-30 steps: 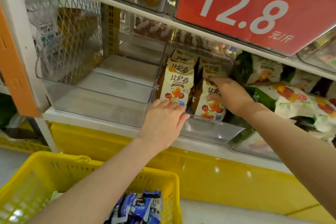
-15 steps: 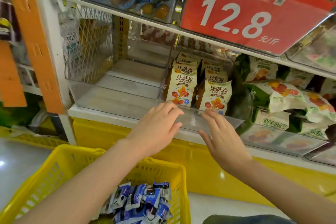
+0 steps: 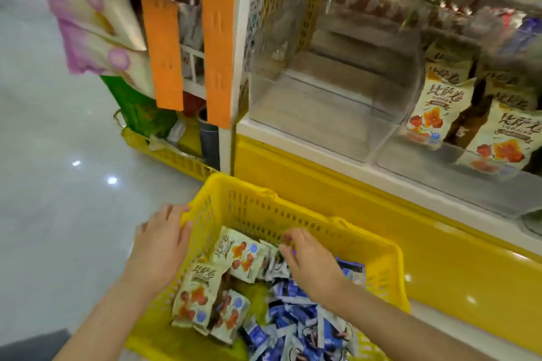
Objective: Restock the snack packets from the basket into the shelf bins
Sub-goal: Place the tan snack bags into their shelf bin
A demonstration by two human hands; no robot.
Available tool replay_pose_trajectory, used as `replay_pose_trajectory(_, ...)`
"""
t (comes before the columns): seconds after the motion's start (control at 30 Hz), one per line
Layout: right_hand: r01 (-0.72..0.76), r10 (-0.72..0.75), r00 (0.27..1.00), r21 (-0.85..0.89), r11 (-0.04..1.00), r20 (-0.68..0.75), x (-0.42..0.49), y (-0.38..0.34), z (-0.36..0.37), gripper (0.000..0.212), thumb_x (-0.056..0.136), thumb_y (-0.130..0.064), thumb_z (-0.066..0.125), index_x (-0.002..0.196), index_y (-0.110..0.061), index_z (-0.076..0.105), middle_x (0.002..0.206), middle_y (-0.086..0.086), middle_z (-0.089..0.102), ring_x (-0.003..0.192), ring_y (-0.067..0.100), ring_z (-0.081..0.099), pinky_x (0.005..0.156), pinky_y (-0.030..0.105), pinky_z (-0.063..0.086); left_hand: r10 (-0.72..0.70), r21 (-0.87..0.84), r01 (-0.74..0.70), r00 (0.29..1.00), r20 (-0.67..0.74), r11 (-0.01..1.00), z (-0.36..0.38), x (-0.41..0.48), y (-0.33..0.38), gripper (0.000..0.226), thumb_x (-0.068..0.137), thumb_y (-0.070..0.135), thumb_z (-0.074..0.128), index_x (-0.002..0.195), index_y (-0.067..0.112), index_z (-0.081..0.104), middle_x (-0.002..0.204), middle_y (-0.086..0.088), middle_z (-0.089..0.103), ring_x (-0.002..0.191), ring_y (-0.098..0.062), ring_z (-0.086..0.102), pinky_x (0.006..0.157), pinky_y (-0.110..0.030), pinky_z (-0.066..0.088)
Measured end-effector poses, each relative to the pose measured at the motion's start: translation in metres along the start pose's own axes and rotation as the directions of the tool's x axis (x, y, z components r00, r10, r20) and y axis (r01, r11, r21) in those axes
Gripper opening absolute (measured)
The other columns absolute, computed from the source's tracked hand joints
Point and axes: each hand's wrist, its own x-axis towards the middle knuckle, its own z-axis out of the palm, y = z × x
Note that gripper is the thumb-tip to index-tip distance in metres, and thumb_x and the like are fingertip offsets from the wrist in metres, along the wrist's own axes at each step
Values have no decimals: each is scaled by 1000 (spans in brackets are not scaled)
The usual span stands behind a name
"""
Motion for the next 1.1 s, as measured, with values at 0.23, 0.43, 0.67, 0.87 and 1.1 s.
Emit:
replay_pose_trajectory(0.23,-230,80,889,288,930,452,44,-50,113,58,100,-36,36,147,-6,17,142,6,39,129,19,41,105,30,36,-233,-168,265,954,190,949,35,-22,-80,30,100,31,30,103,14,55,95,-14,65,95,-31,61,76,-35,42)
replay_pose_trajectory(0.43,-618,356,756,420,664,550,61,-81,157,68,95,-48,42,139,3,28,114,11,56,102,21,57,78,26,45,-229,-290,248,969,97,924,47,-26,-84,30,98,38,28,80,17,40,62,3,47,69,-28,54,61,-33,34)
replay_pose_trajectory(0.67,-660,392,732,435,613,557,64,-83,173,47,86,-39,63,106,3,63,104,16,68,75,16,62,72,32,47,-215,-306,229,973,81,924,49,-29,-86,33,96,44,27,82,19,42,63,5,47,61,-15,49,54,-29,29)
replay_pose_trajectory(0.87,-434,230,864,434,789,447,55,-72,152,32,81,-42,69,75,-14,55,67,-6,61,64,6,59,62,23,44,-285,-263,283,958,31,922,43,-34,-83,30,96,38,40,115,17,51,96,1,59,88,-21,57,71,-32,40)
replay_pose_trajectory(1.1,-207,39,934,448,870,356,41,-55,60,44,75,-42,74,106,-31,45,98,-22,58,92,-3,57,71,12,45,-168,-367,105,975,-144,924,25,-46,-51,39,87,22,61,124,13,50,106,2,43,101,-20,50,87,-31,41)
